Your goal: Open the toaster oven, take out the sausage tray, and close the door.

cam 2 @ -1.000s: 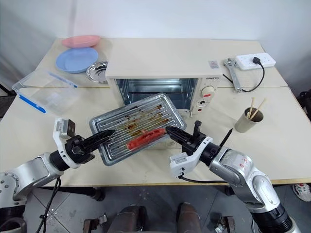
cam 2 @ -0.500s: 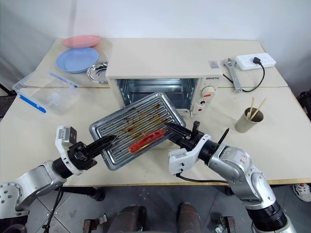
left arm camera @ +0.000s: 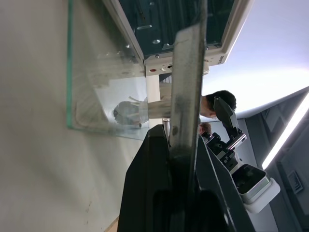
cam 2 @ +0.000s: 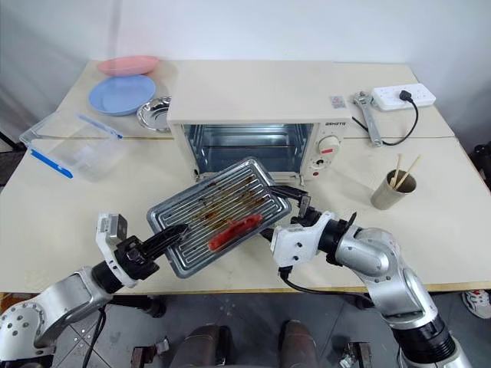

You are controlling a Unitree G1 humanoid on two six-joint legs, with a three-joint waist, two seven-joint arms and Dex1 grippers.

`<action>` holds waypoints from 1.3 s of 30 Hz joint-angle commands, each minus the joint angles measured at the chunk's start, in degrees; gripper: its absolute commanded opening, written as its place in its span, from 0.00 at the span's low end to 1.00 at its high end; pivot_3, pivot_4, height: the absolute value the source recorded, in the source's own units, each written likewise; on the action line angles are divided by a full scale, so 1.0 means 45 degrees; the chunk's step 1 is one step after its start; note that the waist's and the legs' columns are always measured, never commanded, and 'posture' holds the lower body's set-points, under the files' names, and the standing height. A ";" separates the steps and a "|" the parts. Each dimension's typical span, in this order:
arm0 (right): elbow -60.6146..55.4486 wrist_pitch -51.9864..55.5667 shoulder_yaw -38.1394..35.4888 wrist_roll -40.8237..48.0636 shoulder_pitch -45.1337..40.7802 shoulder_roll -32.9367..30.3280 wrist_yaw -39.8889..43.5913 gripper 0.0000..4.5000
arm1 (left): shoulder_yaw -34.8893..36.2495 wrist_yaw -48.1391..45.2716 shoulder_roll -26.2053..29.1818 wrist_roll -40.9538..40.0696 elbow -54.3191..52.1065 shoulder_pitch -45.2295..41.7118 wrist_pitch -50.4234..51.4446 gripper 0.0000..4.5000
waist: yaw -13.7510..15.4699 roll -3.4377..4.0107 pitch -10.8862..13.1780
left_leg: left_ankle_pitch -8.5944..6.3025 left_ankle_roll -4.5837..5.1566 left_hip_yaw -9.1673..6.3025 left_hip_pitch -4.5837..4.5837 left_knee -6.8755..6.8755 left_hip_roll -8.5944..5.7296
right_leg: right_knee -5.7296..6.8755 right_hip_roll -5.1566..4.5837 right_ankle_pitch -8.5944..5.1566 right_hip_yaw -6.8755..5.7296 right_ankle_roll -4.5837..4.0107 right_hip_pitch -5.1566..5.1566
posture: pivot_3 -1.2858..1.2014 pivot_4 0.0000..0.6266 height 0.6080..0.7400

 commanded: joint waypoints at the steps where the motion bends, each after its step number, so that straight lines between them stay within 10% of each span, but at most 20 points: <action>1: 0.0149 0.0763 -0.0661 0.2018 0.0185 -0.0597 0.1177 0.99 | 0.0323 0.0014 -0.0384 -0.0138 -0.0605 0.0291 -0.0227 0.00 | 0.0004 0.0000 0.0000 | -0.0005 0.0004 0.0003 0.0000 0.0000 0.0000 | -0.0002 -0.0001 0.0000 0.0002 0.0000 0.0000 | 0.52 0.24 1.00; 11: 0.3313 0.1810 -0.2563 0.7285 0.0837 -0.1905 0.5484 0.95 | 0.1315 0.0061 -0.1164 -0.0138 -0.1582 0.1766 -0.1058 0.00 | -0.0014 0.0001 0.0000 | -0.0047 0.0029 0.0017 0.0039 0.0003 0.0014 | -0.0059 0.0000 0.0000 0.0001 -0.0003 0.0058 | 0.52 0.24 1.00; 24: 1.1973 -0.1810 -0.2031 0.6156 -0.2169 -0.1627 0.8375 0.02 | 0.1674 -0.0151 -0.2483 -0.0138 -0.4447 0.6180 -0.3387 0.00 | -0.0038 0.0015 0.0007 | -0.0120 0.0063 0.0085 0.0097 0.0020 0.0096 | -0.0241 0.0009 0.0020 -0.0008 -0.0042 0.0173 | 0.52 0.24 1.00; 39: 1.5409 -0.4220 -0.1229 0.5151 -0.3877 -0.0228 0.8848 0.00 | 0.2641 -0.0696 -0.4854 -0.0138 -0.4678 0.9177 -0.5832 0.00 | -0.0306 0.0029 0.0002 | -0.0139 0.0084 0.0124 0.0096 0.0053 0.0115 | -0.0366 0.0025 -0.0011 -0.0007 -0.0309 0.0218 | 0.52 0.24 1.00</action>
